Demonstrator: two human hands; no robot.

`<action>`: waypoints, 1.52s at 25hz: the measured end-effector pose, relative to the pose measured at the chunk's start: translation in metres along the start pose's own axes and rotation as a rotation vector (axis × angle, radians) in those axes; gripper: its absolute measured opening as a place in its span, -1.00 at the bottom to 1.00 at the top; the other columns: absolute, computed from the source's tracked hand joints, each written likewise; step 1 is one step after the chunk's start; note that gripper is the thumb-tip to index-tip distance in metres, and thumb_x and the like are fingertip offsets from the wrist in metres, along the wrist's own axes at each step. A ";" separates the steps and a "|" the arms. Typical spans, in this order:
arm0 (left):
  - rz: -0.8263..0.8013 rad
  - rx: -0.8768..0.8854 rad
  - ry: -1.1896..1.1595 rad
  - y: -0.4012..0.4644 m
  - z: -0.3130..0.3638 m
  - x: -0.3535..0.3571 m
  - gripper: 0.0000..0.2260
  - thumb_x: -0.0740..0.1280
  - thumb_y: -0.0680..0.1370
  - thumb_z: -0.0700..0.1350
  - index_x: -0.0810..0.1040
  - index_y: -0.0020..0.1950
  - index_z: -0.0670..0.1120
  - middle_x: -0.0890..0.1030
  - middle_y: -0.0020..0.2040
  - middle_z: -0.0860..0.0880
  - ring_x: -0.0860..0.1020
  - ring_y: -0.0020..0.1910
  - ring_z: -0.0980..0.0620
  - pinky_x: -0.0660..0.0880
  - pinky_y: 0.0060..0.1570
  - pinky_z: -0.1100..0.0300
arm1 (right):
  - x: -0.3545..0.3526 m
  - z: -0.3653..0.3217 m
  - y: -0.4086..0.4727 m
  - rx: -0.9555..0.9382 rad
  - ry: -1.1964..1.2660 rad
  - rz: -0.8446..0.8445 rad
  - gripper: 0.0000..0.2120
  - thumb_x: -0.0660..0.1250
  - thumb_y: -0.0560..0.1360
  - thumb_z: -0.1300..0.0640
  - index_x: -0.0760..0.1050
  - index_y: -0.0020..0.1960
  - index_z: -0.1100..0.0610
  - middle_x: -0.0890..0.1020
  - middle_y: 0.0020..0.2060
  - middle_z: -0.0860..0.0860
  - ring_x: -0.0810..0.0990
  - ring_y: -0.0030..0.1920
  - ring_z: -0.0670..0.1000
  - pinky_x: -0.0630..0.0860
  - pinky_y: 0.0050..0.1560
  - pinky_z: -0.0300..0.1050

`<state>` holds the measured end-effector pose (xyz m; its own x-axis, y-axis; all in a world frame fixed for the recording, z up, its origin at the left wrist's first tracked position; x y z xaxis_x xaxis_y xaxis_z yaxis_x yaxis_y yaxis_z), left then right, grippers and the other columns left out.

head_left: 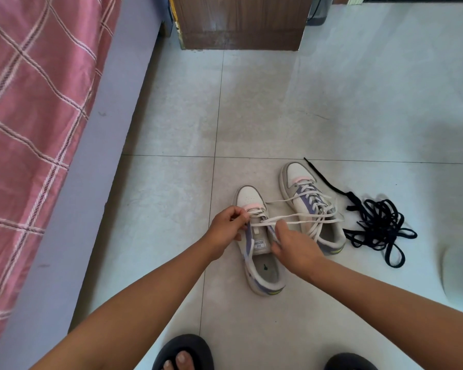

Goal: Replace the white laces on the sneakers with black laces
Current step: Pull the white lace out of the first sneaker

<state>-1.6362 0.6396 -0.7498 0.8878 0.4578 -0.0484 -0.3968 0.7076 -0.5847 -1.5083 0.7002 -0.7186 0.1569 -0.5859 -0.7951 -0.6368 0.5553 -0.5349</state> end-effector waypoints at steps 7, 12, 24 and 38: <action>-0.314 -0.249 0.336 -0.007 -0.011 -0.005 -0.69 0.20 0.60 0.02 0.46 -0.28 -0.10 0.38 -0.40 0.00 0.26 -0.49 0.09 0.23 -0.44 0.26 | -0.007 0.023 0.004 0.063 0.026 0.040 -0.82 0.13 0.56 0.15 0.10 -0.01 0.12 0.59 -0.03 0.22 0.57 -0.05 0.24 0.27 -0.25 -0.08; -0.217 -0.224 -0.319 -0.007 0.006 -0.042 -0.49 0.15 0.61 0.05 0.41 -0.52 -0.10 0.52 -0.44 -0.06 0.56 -0.26 -0.02 0.49 0.02 0.06 | 0.000 0.020 0.009 0.036 -0.028 -0.005 -0.79 0.13 0.57 0.13 0.23 0.16 0.18 0.60 -0.03 0.20 0.59 -0.04 0.22 0.31 -0.23 -0.08; 0.474 -0.327 -0.492 -0.009 -0.042 -0.152 -0.79 0.18 0.59 -0.33 0.50 -0.11 -0.07 0.36 -0.46 -0.06 0.33 -0.53 0.04 0.53 -0.51 0.20 | 0.005 0.015 0.014 -0.004 -0.097 -0.049 -0.78 0.11 0.58 0.12 0.21 0.19 0.17 0.60 0.00 0.17 0.58 -0.04 0.21 0.33 -0.23 -0.08; -0.003 0.037 1.904 -0.015 -0.031 -0.110 -0.85 0.21 0.56 -0.22 0.42 0.11 -0.06 0.58 -0.12 0.01 0.60 -0.13 -0.02 0.37 -0.31 0.23 | 0.001 0.028 0.012 0.094 0.037 -0.065 -0.79 0.12 0.57 0.17 0.23 0.17 0.20 0.56 0.05 0.22 0.56 0.02 0.23 0.31 -0.19 -0.08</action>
<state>-1.7204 0.5615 -0.7610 -0.0796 -0.6411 -0.7633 -0.3765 0.7284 -0.5724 -1.4942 0.7227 -0.7342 0.1671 -0.6428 -0.7476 -0.5523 0.5671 -0.6111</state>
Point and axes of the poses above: each hand's wrist, its own y-axis towards the middle knuckle, its own x-axis out of the palm, z = x × y, the point moved 10 cm from there along y, towards the middle knuckle
